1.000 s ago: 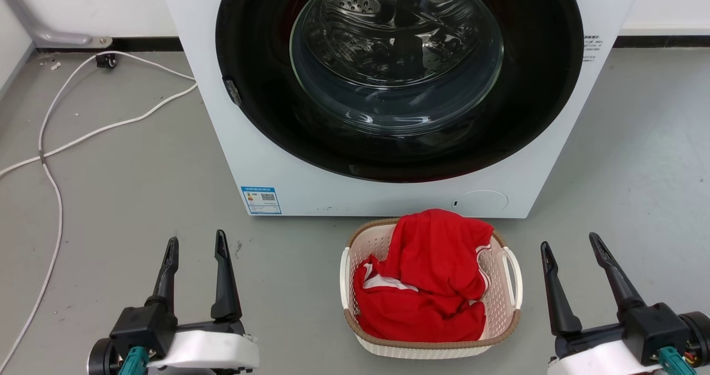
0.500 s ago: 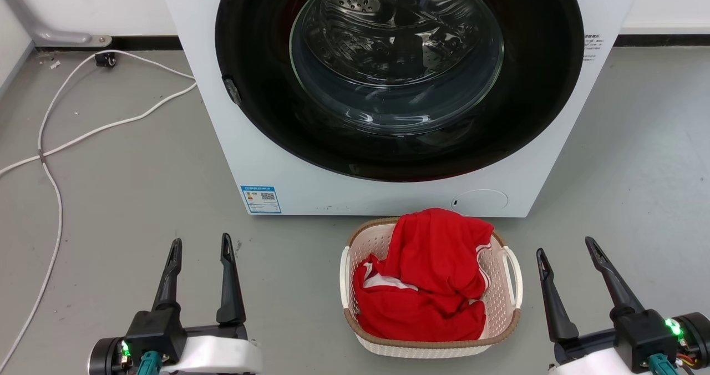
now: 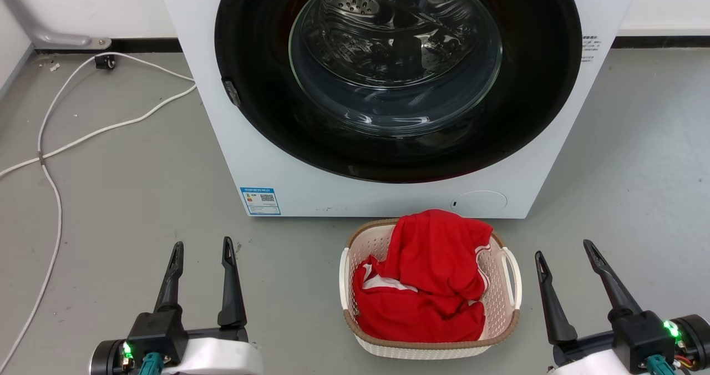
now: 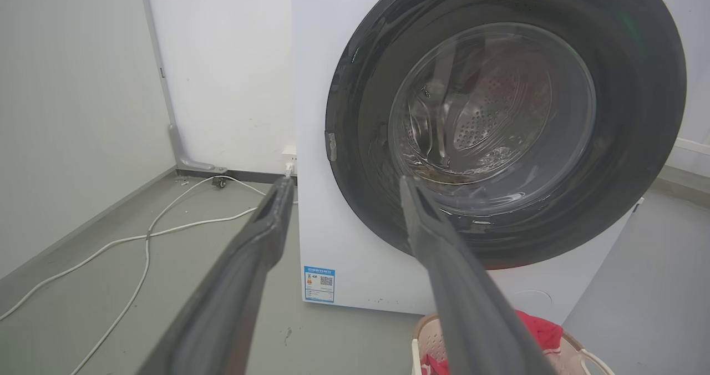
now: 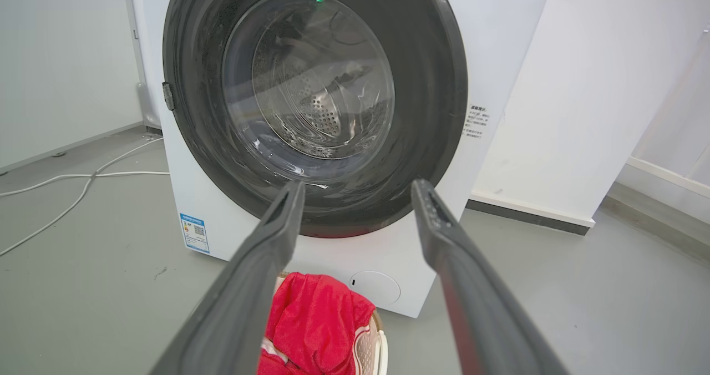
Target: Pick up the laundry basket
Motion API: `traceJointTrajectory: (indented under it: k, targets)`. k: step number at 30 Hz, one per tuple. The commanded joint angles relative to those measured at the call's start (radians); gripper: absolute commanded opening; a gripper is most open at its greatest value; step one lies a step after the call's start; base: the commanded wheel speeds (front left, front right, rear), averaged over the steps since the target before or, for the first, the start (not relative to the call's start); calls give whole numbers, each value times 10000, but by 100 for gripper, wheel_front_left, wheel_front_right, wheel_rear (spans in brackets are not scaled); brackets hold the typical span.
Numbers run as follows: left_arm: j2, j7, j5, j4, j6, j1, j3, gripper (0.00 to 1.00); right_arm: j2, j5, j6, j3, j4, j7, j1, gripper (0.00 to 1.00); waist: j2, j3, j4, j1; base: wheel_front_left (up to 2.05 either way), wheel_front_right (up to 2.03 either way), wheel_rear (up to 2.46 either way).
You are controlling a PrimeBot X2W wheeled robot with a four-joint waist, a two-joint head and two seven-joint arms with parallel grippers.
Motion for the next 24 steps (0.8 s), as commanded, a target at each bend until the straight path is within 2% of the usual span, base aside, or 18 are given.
traceJointTrajectory:
  k: [1, 15, 24]
  targets:
    - [23, -28, 41, 25, 18, 107, -6, 100, -37, -19, -7, 8, 21, -21, 88, 100, 0, -1, 2, 0, 0, 0, 0]
    - [22, -28, 13, 253, -111, -263, -132, 100, -36, -31, -5, -76, 297, -20, -147, 100, 0, 222, -21, 0, 0, 0, 0]
    - [20, -28, -27, 1358, -747, -1625, -361, 100, -33, -720, -7, -362, 1780, -21, -1449, 100, 0, 1346, -112, 0, 0, 0, 0]
